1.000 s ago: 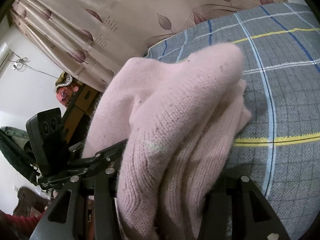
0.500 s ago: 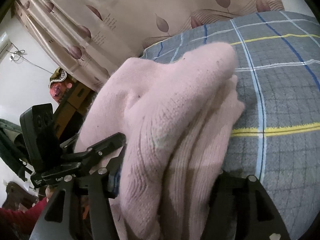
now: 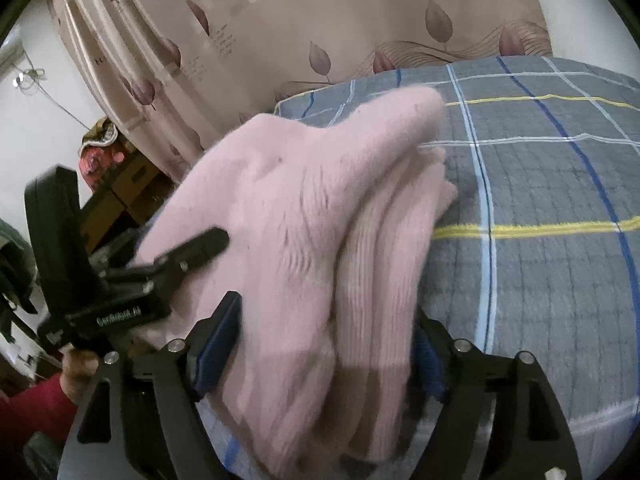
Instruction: Fold small clothes
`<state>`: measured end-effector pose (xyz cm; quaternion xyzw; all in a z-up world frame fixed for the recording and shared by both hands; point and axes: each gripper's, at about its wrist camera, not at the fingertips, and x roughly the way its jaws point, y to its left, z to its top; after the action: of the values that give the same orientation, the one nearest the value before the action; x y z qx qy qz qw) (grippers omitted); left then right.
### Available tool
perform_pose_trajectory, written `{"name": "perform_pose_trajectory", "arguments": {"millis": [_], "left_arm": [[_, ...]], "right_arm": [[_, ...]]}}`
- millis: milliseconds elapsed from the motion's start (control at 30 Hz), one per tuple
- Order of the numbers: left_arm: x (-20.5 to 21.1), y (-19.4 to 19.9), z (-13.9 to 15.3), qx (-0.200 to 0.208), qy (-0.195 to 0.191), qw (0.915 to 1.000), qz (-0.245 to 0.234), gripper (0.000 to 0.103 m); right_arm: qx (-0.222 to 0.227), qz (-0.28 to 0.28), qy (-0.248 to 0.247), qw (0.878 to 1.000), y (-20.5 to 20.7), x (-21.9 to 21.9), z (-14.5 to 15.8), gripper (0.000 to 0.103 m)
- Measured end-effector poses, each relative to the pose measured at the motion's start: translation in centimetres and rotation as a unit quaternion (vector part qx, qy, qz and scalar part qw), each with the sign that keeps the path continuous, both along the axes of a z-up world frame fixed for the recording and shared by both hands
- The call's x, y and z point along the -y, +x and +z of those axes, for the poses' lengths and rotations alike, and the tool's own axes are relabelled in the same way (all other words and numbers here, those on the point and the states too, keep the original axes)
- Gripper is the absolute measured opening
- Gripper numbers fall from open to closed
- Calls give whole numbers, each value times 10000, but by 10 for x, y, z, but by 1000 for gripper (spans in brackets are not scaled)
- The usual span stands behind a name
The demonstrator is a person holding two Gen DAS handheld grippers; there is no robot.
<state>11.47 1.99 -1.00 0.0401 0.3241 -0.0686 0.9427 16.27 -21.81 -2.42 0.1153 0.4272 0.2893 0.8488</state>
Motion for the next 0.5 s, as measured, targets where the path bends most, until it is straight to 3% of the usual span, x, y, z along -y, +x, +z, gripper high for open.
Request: {"name": "perform_pose_trajectory", "arguments": {"millis": [333,500], "left_arm": [[6,-23,14,291,361,9981,406,97],[0,-40,31,560,148,9963,631,97]], "right_arm": [[459,-179,-374,9981,-45,2,26,77],[845,-317,-387,9952,-60,1,51,91]]}}
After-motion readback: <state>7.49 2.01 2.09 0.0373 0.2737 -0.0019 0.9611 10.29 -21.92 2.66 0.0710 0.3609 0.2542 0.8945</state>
